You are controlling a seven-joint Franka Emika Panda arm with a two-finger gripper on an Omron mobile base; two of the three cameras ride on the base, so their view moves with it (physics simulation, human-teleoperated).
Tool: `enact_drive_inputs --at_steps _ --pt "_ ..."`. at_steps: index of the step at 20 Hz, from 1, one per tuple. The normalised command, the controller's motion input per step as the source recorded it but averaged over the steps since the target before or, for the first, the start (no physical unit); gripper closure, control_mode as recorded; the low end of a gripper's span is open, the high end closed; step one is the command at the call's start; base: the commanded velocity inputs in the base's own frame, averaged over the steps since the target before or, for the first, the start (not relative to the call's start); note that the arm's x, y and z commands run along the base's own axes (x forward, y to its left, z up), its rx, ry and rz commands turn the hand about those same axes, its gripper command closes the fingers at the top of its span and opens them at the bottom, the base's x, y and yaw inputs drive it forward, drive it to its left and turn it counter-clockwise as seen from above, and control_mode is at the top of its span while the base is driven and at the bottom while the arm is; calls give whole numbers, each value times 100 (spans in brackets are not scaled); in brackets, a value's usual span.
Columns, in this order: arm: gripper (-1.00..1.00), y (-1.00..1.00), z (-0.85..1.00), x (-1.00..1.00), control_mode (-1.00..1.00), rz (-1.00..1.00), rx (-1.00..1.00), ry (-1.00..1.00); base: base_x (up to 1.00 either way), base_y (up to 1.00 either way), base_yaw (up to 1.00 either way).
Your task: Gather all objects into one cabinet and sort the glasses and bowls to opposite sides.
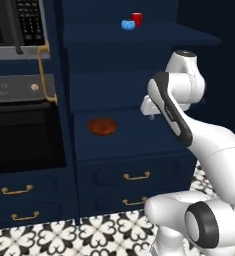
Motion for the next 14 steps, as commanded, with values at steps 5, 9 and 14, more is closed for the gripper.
enact_drive_inputs --at_steps 5,9,14 --pt "-100 0 0 0 100 0 0 0 -45 0 40" --pt "-100 0 0 0 100 0 0 0 -44 0 45" --pt "-100 0 0 0 100 0 0 0 -46 0 47"
